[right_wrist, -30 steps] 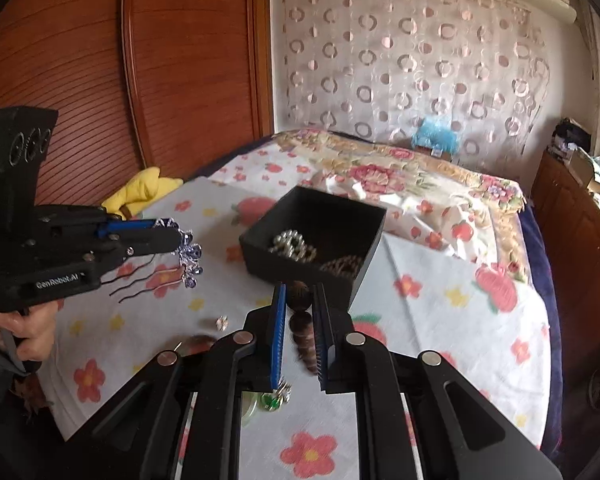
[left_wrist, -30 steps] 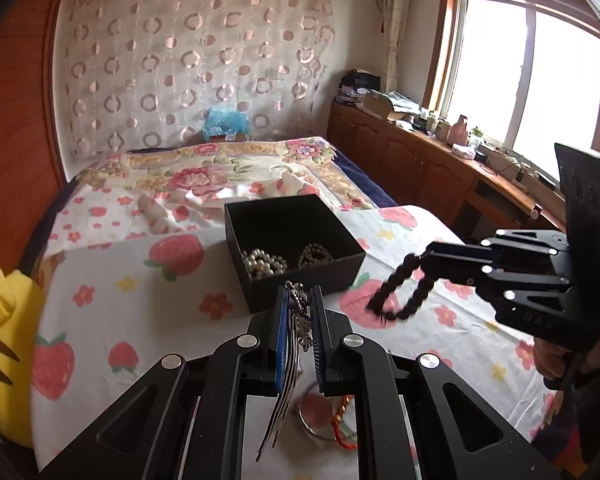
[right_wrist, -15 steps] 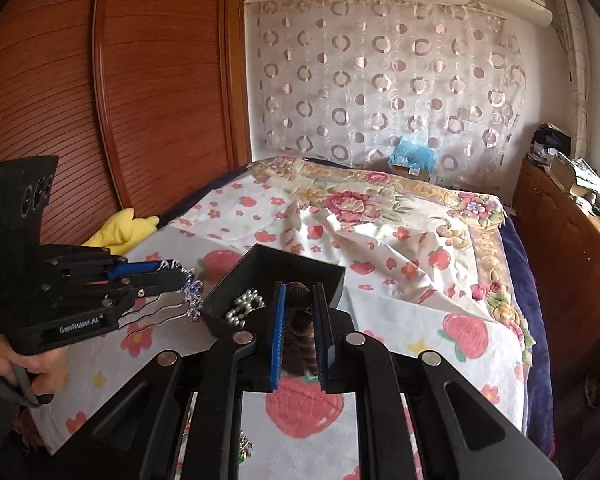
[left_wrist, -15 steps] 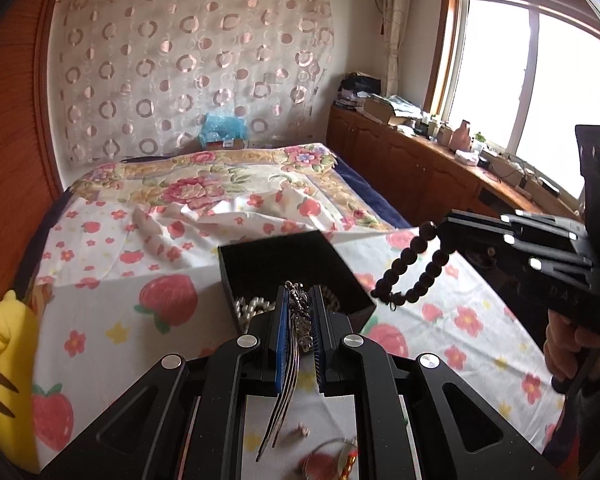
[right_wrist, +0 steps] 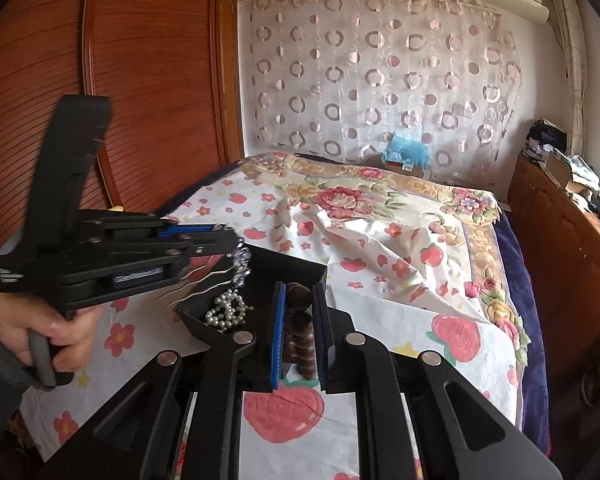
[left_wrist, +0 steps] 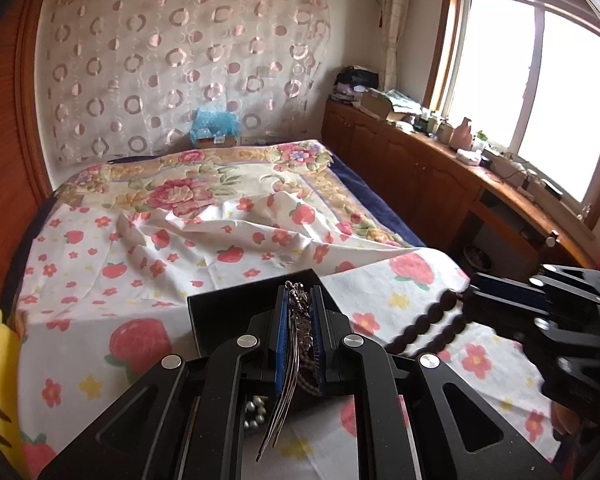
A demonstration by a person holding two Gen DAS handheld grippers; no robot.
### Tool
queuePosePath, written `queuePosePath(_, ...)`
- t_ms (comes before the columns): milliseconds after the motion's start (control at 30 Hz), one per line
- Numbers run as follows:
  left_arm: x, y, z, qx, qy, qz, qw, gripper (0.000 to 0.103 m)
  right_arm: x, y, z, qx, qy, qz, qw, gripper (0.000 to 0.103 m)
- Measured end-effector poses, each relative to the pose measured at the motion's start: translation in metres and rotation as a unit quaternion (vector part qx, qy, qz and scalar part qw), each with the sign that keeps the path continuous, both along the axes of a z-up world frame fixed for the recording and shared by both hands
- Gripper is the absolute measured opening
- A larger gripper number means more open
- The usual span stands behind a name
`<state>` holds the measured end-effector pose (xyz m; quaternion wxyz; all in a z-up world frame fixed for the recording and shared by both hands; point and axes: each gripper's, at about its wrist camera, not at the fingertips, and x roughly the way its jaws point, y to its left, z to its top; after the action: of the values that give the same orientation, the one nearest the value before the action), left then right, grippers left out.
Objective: Organize jewelry
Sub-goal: 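Carry the comb and the bead bracelet over the black box, then open both tools to release the comb and bracelet into the box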
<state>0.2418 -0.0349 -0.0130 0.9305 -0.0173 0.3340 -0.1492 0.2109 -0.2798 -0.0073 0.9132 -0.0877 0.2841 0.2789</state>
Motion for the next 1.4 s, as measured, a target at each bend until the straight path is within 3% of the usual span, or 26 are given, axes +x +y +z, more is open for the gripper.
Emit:
queuePosePath(233,0.032,0.008,-0.015,-0.031,0.036,0.006,0.9989,0.010,0.003,0.001,-0.002,-0.002,0.003,0.000,1.000,0.015)
queuePosePath(400,0.036,0.009,-0.015,-0.020,0.030,0.016,0.9992,0.010,0.003,0.001,-0.004,-0.001,0.004,0.002,1.000,0.015)
queuePosePath(967,-0.012,0.035,-0.013,0.025,0.007,0.034,0.9991,0.013,0.023,0.039,0.000,0.000,-0.003,0.021,1.000,0.015)
queuePosePath(1400,-0.036,0.056,-0.014,0.049,-0.002,0.042,0.9979,0.017,0.054,0.068,-0.028,-0.005,0.041,0.015,0.999,0.015)
